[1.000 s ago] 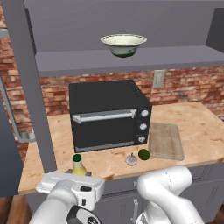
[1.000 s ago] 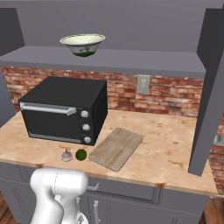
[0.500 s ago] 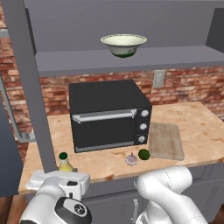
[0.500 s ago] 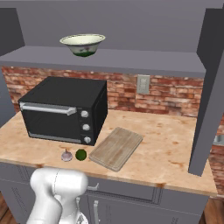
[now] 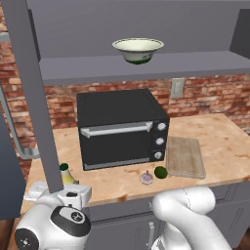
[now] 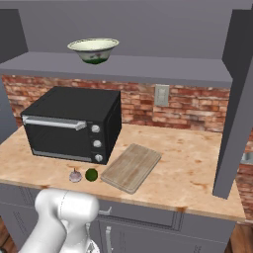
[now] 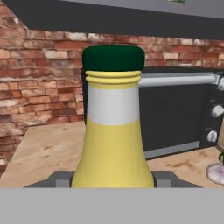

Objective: Open the cabinet. Place the bowl and condiment on the counter. Then place the lime and garlic on the cutting board.

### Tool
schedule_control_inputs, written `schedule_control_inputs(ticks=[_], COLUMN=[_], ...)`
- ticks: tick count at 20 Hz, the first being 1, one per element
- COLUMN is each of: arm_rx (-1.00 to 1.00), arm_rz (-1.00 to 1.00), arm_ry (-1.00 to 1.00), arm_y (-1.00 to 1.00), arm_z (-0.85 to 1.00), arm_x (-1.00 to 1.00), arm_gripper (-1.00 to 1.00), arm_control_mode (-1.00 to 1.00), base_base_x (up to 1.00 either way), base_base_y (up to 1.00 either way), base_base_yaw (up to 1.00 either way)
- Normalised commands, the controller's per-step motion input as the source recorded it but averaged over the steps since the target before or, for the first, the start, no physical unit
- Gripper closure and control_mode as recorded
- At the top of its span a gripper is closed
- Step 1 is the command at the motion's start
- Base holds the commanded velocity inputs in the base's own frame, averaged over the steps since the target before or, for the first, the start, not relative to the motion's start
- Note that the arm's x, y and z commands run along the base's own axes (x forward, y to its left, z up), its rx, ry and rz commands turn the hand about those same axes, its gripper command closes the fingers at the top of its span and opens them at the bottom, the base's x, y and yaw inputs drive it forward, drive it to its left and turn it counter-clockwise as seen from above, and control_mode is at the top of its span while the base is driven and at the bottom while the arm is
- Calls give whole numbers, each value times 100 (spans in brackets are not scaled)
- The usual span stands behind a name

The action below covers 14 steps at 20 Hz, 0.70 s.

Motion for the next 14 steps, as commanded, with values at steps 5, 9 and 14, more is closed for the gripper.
schedule_control_inputs(ticks=[5, 9, 14], arm_rx=[0, 0, 0], arm_rz=[-8, -10, -6], arm_ry=[2, 0, 0], arm_y=[13, 15, 8], arm_z=[-19, -23, -5], arm_x=[14, 2, 1], arm_gripper=[100, 100, 100], arm_control_mode=[-100, -100, -100], base_base_x=[0, 0, 0], base_base_y=[0, 0, 0], base_base_yaw=[0, 0, 0])
